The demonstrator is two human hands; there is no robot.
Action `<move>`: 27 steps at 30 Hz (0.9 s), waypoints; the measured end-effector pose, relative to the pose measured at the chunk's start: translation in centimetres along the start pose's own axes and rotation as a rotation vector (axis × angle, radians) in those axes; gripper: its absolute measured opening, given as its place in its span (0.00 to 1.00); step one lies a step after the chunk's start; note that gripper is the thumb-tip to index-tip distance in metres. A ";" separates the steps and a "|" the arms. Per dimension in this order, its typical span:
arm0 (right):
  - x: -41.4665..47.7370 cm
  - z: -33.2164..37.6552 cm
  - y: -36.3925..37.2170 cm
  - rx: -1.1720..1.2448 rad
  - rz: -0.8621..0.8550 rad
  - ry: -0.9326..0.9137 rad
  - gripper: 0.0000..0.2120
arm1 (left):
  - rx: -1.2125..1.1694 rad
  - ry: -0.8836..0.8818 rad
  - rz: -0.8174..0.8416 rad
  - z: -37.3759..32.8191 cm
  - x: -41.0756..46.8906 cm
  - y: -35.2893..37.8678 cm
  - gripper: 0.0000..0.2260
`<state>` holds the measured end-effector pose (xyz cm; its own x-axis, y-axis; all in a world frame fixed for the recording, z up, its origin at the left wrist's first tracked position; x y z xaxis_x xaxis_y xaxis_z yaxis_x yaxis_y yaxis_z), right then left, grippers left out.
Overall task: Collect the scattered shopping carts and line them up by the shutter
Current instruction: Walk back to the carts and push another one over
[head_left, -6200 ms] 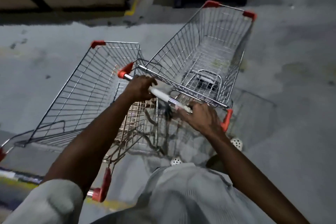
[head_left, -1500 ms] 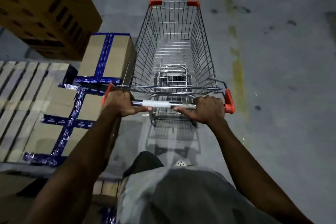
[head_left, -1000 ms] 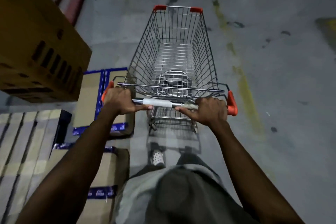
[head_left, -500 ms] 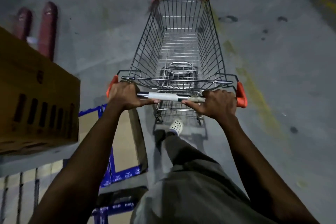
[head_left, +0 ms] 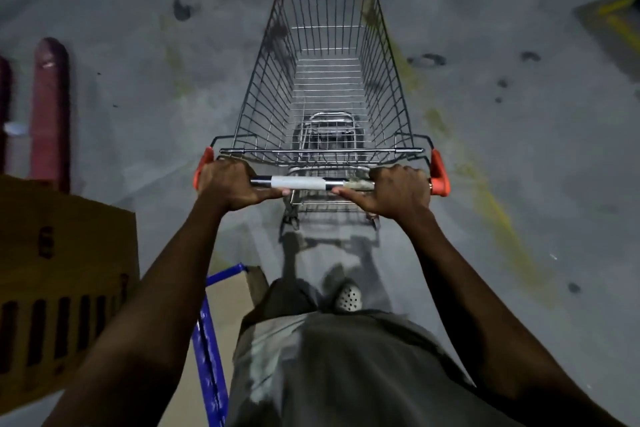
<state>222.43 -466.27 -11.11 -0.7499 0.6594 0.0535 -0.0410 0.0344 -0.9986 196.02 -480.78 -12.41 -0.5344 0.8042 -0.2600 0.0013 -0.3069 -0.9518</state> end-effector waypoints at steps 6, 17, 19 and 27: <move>13.1 2.5 0.5 -0.014 -0.035 0.046 0.46 | -0.002 0.048 -0.109 6.2 13.4 -2.8 0.47; 37.3 7.9 1.5 -0.016 -0.086 0.201 0.41 | 0.006 0.199 -0.061 17.8 40.2 -7.4 0.48; 40.9 8.5 2.1 -0.028 -0.058 0.229 0.44 | 0.022 0.227 -0.030 19.1 44.0 -8.1 0.48; 56.7 8.2 3.8 -0.036 -0.102 0.285 0.45 | 0.059 0.273 -0.062 23.3 60.2 -10.9 0.46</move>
<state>174.35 -434.95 -11.91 -0.5272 0.8353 0.1561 -0.0796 0.1343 -0.9877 144.17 -440.87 -13.87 -0.2844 0.9272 -0.2436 -0.0778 -0.2756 -0.9581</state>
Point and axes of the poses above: each hand's wrist, its own x-axis towards the middle knuckle, its own y-axis out of the palm, z = x × y, the point moved 8 cm from there along x, towards the middle knuckle, and after that the axes turned 6 degrees about -y, right-handed, at the moved point
